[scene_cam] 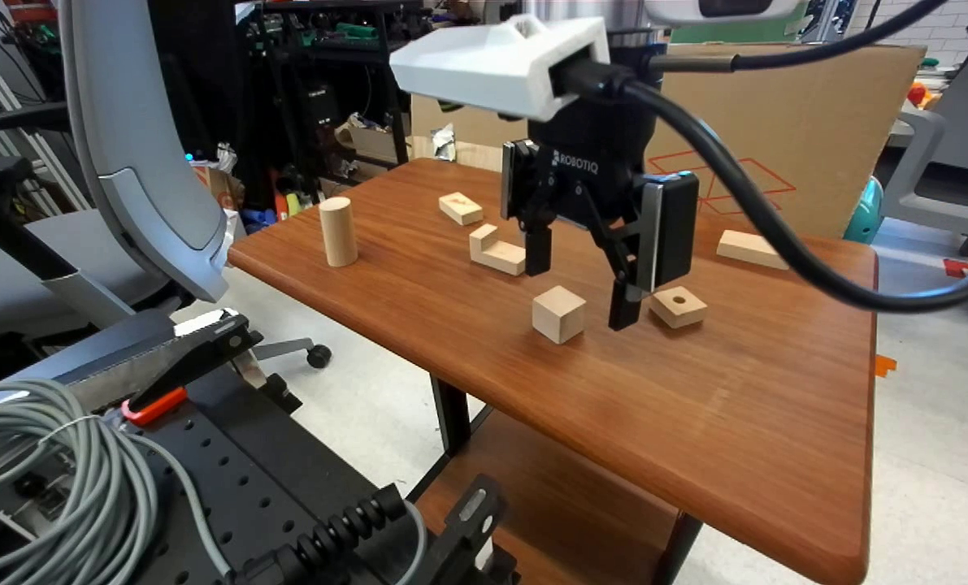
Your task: Put the square block on the block in the middle
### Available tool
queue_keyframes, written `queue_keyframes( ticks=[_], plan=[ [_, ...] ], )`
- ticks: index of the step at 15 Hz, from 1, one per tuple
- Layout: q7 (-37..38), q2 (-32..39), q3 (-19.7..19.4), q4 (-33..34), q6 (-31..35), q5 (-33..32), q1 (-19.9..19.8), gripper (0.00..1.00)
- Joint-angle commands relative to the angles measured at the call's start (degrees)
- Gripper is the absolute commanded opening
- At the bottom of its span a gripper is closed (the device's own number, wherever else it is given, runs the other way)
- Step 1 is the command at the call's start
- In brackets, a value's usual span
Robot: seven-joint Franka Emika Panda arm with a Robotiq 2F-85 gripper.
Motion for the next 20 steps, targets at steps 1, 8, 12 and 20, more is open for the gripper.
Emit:
queue_keyframes(
  ticks=[1,8,12,20],
  plan=[
    [1.1,2.3,-1.4,1.7,-0.4,-1.7,1.8,1.00],
    [0.9,3.6,-2.1,2.1,-0.3,-2.2,2.9,0.50],
    [0.8,3.3,-2.3,2.1,-0.2,-2.4,3.1,0.20],
    [1.1,-4.2,-1.4,0.2,-1.3,-1.7,3.7,0.09]
  ],
)
